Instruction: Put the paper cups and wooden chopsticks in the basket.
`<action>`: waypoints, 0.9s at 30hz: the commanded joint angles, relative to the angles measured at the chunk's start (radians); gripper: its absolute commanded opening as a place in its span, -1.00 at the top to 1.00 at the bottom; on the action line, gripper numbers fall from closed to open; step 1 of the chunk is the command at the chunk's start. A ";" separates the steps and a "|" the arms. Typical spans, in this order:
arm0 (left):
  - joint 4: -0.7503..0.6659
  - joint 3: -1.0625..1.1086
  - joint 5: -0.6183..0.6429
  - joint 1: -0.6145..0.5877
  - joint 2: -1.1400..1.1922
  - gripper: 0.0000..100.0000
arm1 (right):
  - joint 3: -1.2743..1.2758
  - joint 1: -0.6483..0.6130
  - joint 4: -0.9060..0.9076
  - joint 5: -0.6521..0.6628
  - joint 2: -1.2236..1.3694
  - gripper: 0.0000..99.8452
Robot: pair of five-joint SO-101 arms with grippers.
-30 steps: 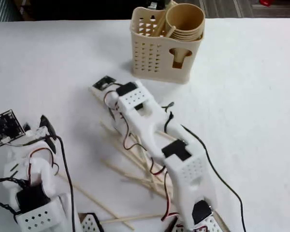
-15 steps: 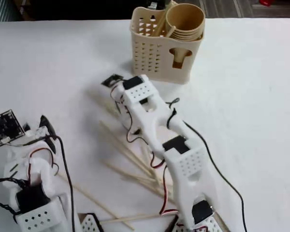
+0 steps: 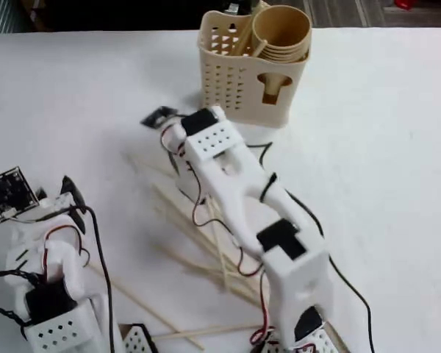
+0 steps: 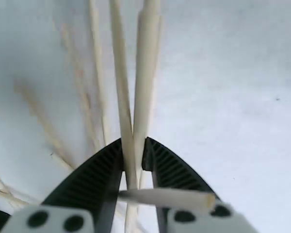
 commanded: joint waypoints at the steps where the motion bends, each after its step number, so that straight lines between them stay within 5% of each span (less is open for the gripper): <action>1: 0.002 -0.006 -0.020 -0.007 -0.019 0.67 | -0.021 -0.008 0.012 0.009 -0.145 0.96; 15: 0.005 -0.006 -0.023 -0.007 -0.019 0.67 | -0.025 0.013 -0.042 0.002 -0.504 0.96; 27: 0.005 -0.006 -0.023 -0.007 -0.019 0.67 | -0.025 0.182 -0.596 -0.184 -0.596 0.96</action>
